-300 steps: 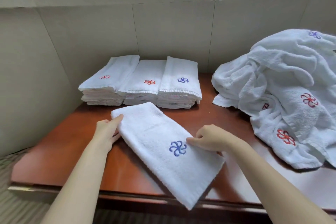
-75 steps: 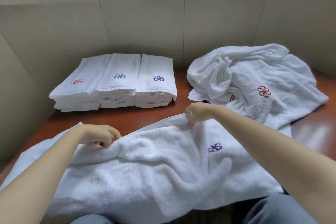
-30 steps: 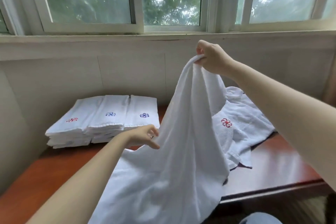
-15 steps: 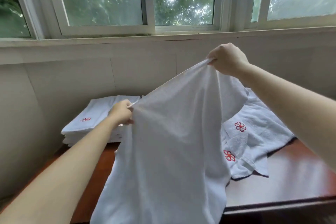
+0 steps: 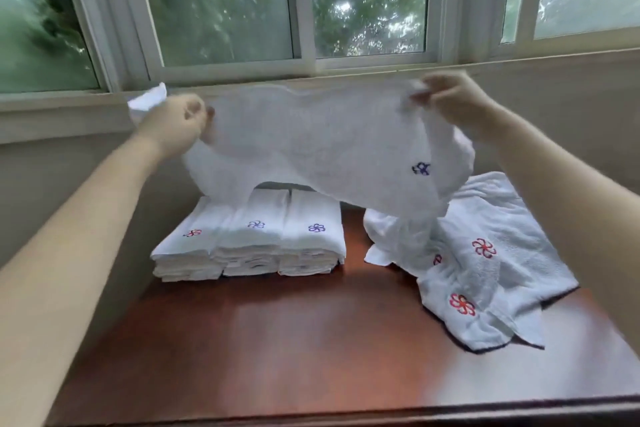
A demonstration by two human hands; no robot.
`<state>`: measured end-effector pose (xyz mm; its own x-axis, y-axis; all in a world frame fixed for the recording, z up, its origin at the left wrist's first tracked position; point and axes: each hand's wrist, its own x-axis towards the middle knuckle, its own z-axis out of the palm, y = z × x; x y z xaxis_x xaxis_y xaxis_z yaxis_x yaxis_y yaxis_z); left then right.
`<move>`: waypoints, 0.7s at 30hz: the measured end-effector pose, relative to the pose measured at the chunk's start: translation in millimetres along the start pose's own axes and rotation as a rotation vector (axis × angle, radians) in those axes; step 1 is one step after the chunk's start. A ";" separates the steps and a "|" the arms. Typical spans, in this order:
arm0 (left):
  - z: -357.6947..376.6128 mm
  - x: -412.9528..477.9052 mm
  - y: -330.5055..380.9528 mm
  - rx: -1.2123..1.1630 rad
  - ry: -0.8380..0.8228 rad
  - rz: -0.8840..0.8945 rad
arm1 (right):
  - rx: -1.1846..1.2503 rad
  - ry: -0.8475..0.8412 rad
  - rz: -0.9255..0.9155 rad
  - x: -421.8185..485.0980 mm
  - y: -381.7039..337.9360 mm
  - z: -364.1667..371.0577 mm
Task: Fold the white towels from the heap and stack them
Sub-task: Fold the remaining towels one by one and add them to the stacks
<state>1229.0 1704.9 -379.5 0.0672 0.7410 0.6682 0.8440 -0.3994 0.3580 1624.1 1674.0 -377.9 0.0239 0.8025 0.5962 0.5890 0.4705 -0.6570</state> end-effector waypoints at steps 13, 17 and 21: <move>133.0 -260.3 -81.9 0.183 -0.887 -0.445 | -0.336 -1.440 0.611 -215.7 144.1 112.2; 136.8 -256.2 -71.8 0.360 -0.997 -0.396 | -0.322 -1.240 0.690 -215.8 143.7 109.3; 156.3 -245.3 -69.9 0.470 -0.685 -0.343 | -0.469 -0.541 0.532 -216.0 168.4 127.5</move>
<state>1236.7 1635.4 -670.3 -0.0525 0.9985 -0.0156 0.9967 0.0534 0.0619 1615.1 1626.6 -676.1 0.0736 0.9911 -0.1109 0.8815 -0.1167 -0.4575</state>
